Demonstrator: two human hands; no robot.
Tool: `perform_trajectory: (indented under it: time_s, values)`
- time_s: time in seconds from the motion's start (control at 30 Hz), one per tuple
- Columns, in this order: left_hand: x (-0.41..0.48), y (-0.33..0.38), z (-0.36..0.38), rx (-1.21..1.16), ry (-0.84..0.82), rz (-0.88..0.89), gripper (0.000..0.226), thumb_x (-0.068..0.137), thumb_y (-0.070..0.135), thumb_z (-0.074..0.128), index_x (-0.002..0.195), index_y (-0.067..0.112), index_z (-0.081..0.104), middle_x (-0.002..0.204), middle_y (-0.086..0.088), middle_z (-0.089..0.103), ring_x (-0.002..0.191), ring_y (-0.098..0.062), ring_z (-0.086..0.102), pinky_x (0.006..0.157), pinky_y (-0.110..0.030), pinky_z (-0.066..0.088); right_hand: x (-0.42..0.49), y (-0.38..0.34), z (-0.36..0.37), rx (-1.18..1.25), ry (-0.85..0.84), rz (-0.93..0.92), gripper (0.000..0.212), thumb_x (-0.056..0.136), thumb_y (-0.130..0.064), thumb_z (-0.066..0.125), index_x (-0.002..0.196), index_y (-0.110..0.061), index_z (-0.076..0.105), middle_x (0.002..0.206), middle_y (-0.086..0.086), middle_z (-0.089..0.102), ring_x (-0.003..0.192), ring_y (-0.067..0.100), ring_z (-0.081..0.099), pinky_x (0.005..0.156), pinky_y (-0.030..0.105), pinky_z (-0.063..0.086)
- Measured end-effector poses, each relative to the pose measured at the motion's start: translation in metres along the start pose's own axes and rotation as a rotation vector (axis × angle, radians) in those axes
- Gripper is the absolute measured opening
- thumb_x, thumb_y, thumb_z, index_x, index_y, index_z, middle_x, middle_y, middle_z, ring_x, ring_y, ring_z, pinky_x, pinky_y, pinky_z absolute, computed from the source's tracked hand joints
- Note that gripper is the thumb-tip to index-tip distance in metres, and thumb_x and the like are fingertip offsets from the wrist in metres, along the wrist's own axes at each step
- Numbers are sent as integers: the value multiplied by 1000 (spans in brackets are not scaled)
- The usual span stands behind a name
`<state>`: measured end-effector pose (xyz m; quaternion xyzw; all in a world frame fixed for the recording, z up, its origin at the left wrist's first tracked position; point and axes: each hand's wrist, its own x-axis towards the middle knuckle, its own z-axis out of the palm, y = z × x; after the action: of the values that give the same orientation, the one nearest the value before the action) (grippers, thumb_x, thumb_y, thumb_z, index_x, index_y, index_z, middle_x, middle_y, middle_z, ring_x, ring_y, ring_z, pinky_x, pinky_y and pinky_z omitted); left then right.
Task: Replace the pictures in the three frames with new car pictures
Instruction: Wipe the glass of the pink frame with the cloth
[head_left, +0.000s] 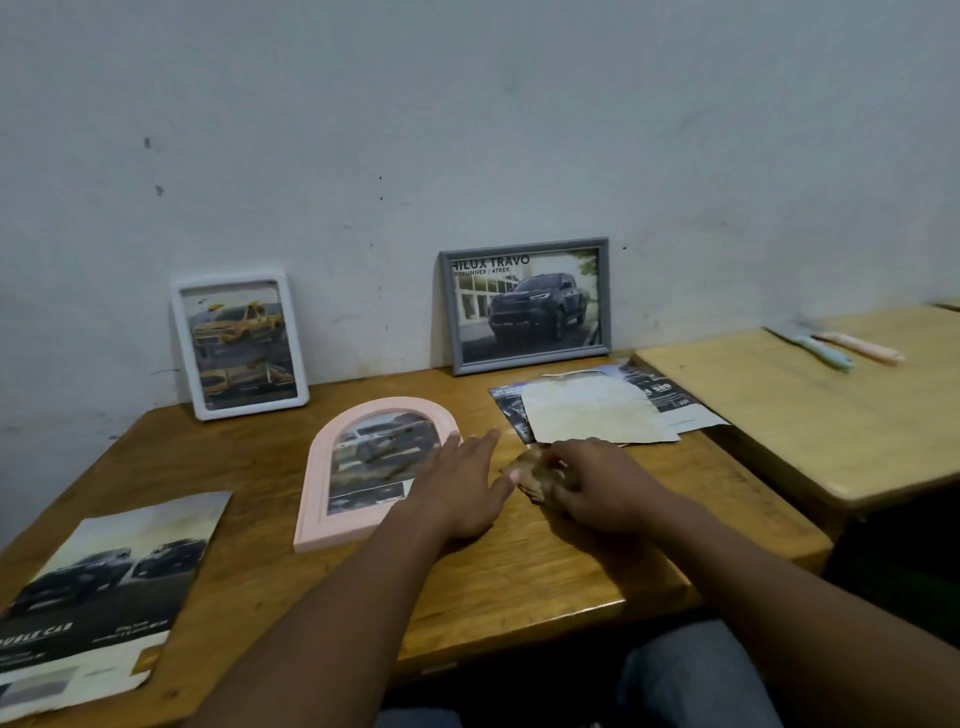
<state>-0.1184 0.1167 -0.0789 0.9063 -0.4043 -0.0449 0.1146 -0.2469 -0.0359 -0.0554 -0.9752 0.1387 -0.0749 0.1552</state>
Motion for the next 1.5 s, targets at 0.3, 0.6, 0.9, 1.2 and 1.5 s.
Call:
perform_trajectory:
  time_s: [0.3, 0.6, 0.9, 1.2, 1.5]
  values:
    - [7, -9, -15, -236, 37, -100, 71, 101, 68, 30, 162, 38, 10, 168, -4, 24, 154, -33, 20, 122, -54, 23, 16, -13, 3, 79, 40, -21, 28, 91, -17, 66, 117, -26, 62, 115, 1, 65, 101, 18, 58, 80, 31, 52]
    - [-5, -106, -60, -351, 253, -239, 53, 108, 39, 38, 159, 25, 27, 163, -8, 34, 146, -30, 37, 115, -42, 33, 105, -89, -35, 314, -76, -56, 17, 90, -12, 66, 104, -22, 67, 95, 2, 66, 81, 14, 66, 64, 28, 60]
    - [-16, -167, -45, -399, 310, -353, 63, 108, 33, 43, 161, 42, 10, 166, 2, 30, 147, -26, 37, 113, -43, 38, 182, -155, 11, 288, 85, -175, 24, 92, -14, 67, 115, -19, 68, 113, 6, 66, 99, 22, 62, 86, 38, 56]
    - [-13, -169, -28, -413, 282, -264, 61, 110, 36, 30, 161, 37, -3, 164, 3, 34, 143, -21, 42, 105, -26, 31, 169, -141, 83, -28, -117, -482, 32, 95, -29, 44, 119, -24, 64, 124, 6, 64, 106, 31, 61, 86, 48, 53]
    - [-19, -161, -35, -364, 266, -283, 67, 108, 28, 35, 162, 31, -4, 162, 6, 37, 115, -12, 57, 90, -24, 41, 180, -142, 79, -361, -31, -549, 43, 92, -35, 57, 133, -25, 57, 148, -3, 48, 132, 27, 38, 100, 45, 34]
